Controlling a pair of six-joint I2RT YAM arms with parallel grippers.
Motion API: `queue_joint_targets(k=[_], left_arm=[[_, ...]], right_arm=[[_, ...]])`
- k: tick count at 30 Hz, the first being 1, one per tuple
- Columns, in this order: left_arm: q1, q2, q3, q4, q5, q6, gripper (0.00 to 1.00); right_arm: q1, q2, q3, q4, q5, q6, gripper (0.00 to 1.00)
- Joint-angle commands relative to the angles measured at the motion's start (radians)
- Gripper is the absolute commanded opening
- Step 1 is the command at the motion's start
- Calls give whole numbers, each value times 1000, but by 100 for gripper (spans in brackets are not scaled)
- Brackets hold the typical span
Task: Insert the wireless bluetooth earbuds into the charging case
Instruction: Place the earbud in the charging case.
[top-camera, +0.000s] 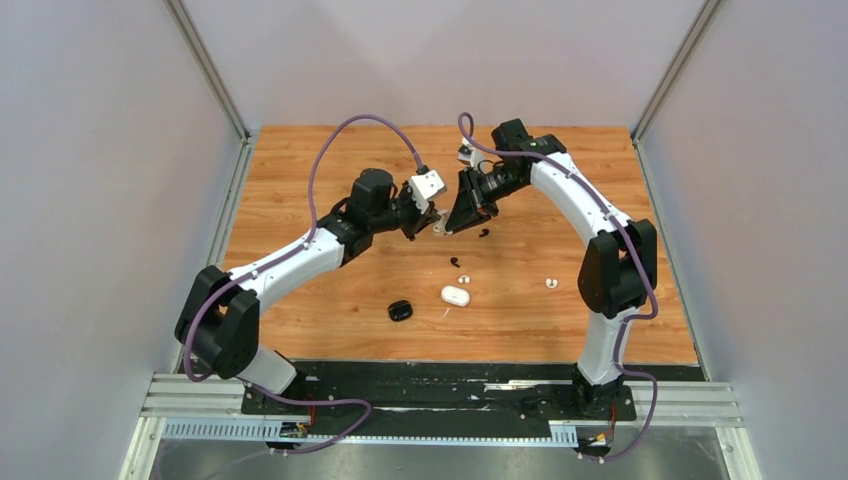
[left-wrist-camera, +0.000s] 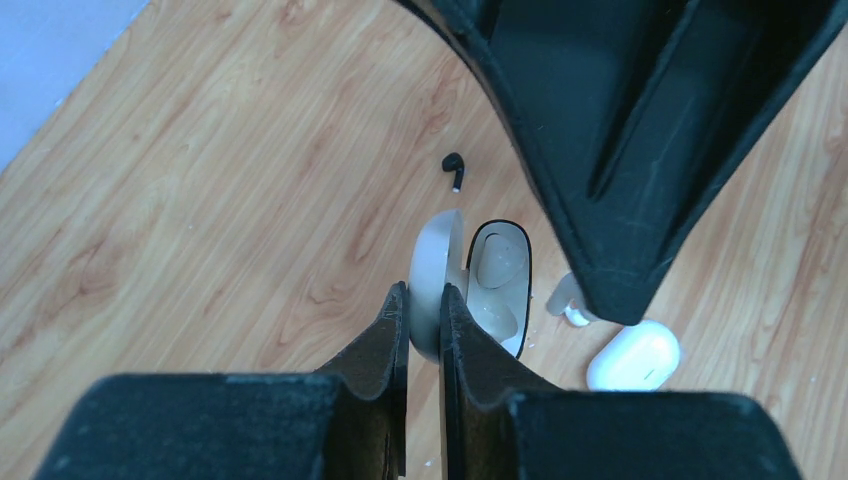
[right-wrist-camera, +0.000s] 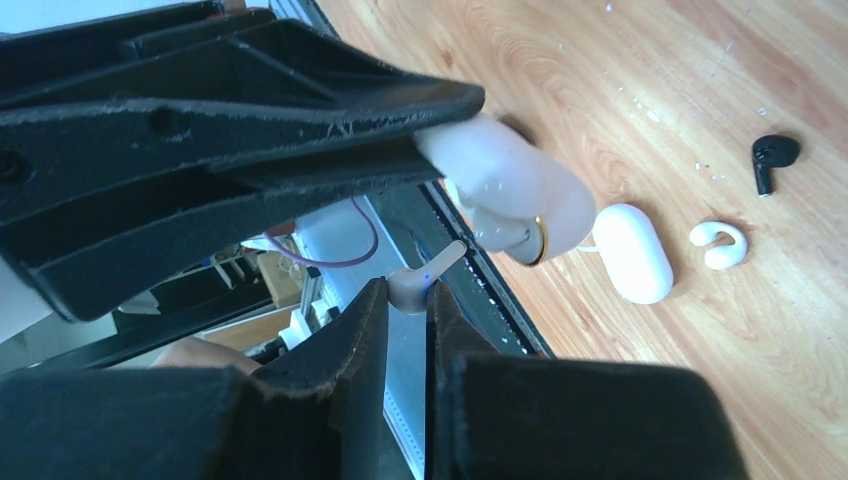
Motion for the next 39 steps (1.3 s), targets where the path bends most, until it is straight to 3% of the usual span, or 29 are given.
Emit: queue_joint_targets(k=[1,18,39], left_arm=[[-9,-41,-5,53,38,-60,0],[-10,-49,-6,44,96,-132,0],[-10,-56,-16,54,36,-149,0]], right_arm=[[24,-26,58,64,55,48,0],[72,-32,54,68,126,7,0],[85,-48,27,37,162,5,0]])
